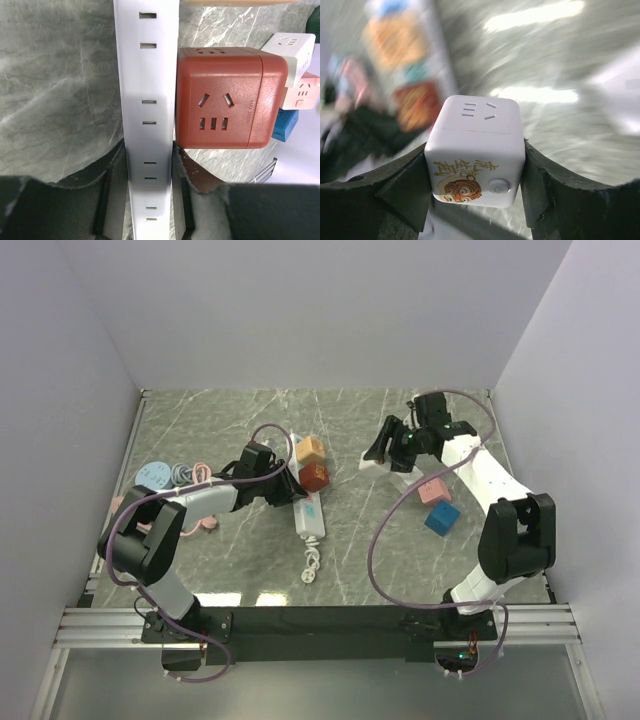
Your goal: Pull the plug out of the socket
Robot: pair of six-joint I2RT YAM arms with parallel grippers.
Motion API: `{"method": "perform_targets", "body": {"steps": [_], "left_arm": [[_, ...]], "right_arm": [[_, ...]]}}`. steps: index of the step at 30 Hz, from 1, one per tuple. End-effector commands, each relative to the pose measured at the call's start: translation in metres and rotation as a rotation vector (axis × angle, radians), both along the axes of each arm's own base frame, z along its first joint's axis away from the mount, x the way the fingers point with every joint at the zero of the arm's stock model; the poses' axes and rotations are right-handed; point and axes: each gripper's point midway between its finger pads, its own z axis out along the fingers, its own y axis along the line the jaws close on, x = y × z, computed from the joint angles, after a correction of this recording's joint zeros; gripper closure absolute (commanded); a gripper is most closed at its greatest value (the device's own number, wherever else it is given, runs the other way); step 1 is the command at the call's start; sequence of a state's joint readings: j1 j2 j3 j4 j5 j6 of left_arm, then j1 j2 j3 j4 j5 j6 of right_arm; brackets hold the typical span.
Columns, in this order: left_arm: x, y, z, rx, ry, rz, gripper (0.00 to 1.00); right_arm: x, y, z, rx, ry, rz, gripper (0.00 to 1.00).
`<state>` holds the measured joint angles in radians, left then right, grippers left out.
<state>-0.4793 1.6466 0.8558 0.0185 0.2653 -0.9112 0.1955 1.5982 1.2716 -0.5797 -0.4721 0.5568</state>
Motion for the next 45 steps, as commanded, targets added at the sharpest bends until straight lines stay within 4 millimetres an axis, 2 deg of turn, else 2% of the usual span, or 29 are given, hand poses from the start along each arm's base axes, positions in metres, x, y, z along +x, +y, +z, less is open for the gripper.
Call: {"method": "perform_targets", "body": {"steps": [1, 3, 4, 6, 8, 12, 16, 17, 19, 20, 22, 25, 27, 28, 29, 30, 33, 34, 35, 37, 38, 41, 42, 43, 44, 45], "left_arm": [[-0.015, 0.027, -0.032, 0.151, 0.087, 0.011, 1.0], [-0.014, 0.025, -0.025, 0.143, 0.079, 0.004, 0.99], [-0.01, 0.022, -0.019, 0.132, 0.067, 0.0, 1.0], [-0.01, 0.021, -0.015, 0.128, 0.065, -0.011, 1.0], [-0.008, 0.02, -0.008, 0.122, 0.052, -0.013, 1.0], [-0.006, 0.017, -0.001, 0.112, 0.039, -0.02, 1.0], [-0.007, 0.015, 0.0, 0.101, 0.043, -0.026, 0.99], [-0.007, 0.015, 0.0, 0.1, 0.04, -0.026, 1.0], [-0.008, 0.015, 0.001, 0.099, 0.041, -0.027, 1.0], [-0.008, 0.016, 0.001, 0.1, 0.04, -0.028, 1.0], [-0.009, 0.016, 0.0, 0.1, 0.041, -0.028, 1.0], [-0.01, 0.017, 0.0, 0.101, 0.043, -0.026, 1.0], [-0.009, 0.016, 0.002, 0.097, 0.039, -0.026, 1.0], [-0.009, 0.016, 0.003, 0.097, 0.039, -0.026, 0.99], [-0.008, 0.015, 0.004, 0.094, 0.035, -0.026, 0.99], [-0.009, 0.016, 0.004, 0.095, 0.036, -0.027, 0.99], [-0.008, 0.015, 0.004, 0.092, 0.039, -0.028, 0.99], [-0.008, 0.014, 0.004, 0.091, 0.04, -0.029, 1.0], [-0.008, 0.014, 0.004, 0.092, 0.04, -0.027, 0.99], [-0.008, 0.015, 0.005, 0.092, 0.038, -0.025, 1.0], [-0.007, 0.014, 0.005, 0.094, 0.039, -0.027, 1.0], [-0.005, 0.013, 0.005, 0.092, 0.039, -0.028, 0.99], [-0.004, 0.012, 0.004, 0.092, 0.041, -0.031, 1.0], [-0.003, 0.011, 0.005, 0.089, 0.041, -0.031, 1.0], [-0.003, 0.011, 0.005, 0.089, 0.04, -0.029, 0.99], [-0.002, 0.011, 0.006, 0.087, 0.039, -0.03, 1.0]], "right_arm": [[0.032, -0.08, -0.013, -0.227, 0.038, -0.326, 1.0], [0.045, -0.108, -0.02, -0.258, 0.052, -0.439, 1.0], [0.052, -0.131, -0.022, -0.296, 0.053, -0.52, 1.0], [0.062, -0.148, -0.03, -0.34, 0.072, -0.588, 1.0], [0.066, -0.159, -0.036, -0.4, 0.092, -0.624, 1.0], [0.073, -0.168, -0.062, -0.471, 0.171, -0.63, 0.99], [0.067, -0.172, -0.073, -0.498, 0.208, -0.642, 0.67], [0.065, -0.173, -0.074, -0.501, 0.208, -0.646, 0.53], [0.065, -0.175, -0.067, -0.502, 0.187, -0.652, 0.46], [0.065, -0.185, -0.062, -0.499, 0.185, -0.677, 0.4], [0.064, -0.185, -0.053, -0.497, 0.169, -0.675, 0.35], [0.064, -0.181, -0.028, -0.463, 0.112, -0.663, 0.21], [0.062, -0.174, -0.013, -0.429, 0.083, -0.636, 0.18], [0.061, -0.165, -0.009, -0.412, 0.073, -0.595, 0.15], [0.059, -0.164, -0.002, -0.414, 0.057, -0.588, 0.08], [0.056, -0.154, -0.002, -0.428, 0.049, -0.555, 0.07], [0.05, -0.147, -0.01, -0.421, 0.069, -0.519, 0.05], [0.058, -0.133, -0.005, -0.381, 0.009, -0.456, 0.05], [0.051, -0.111, 0.001, -0.306, -0.011, -0.379, 0.05], [0.053, -0.074, 0.015, -0.244, -0.1, -0.247, 0.04], [0.041, -0.035, 0.021, -0.156, -0.113, -0.119, 0.04], [0.029, 0.02, 0.026, -0.014, -0.155, 0.034, 0.03], [0.018, 0.045, 0.026, 0.051, -0.149, 0.107, 0.03], [0.02, 0.061, 0.032, 0.116, -0.18, 0.13, 0.03], [0.016, 0.072, 0.022, 0.143, -0.155, 0.158, 0.02], [0.011, 0.086, 0.022, 0.172, -0.145, 0.197, 0.03]]}}
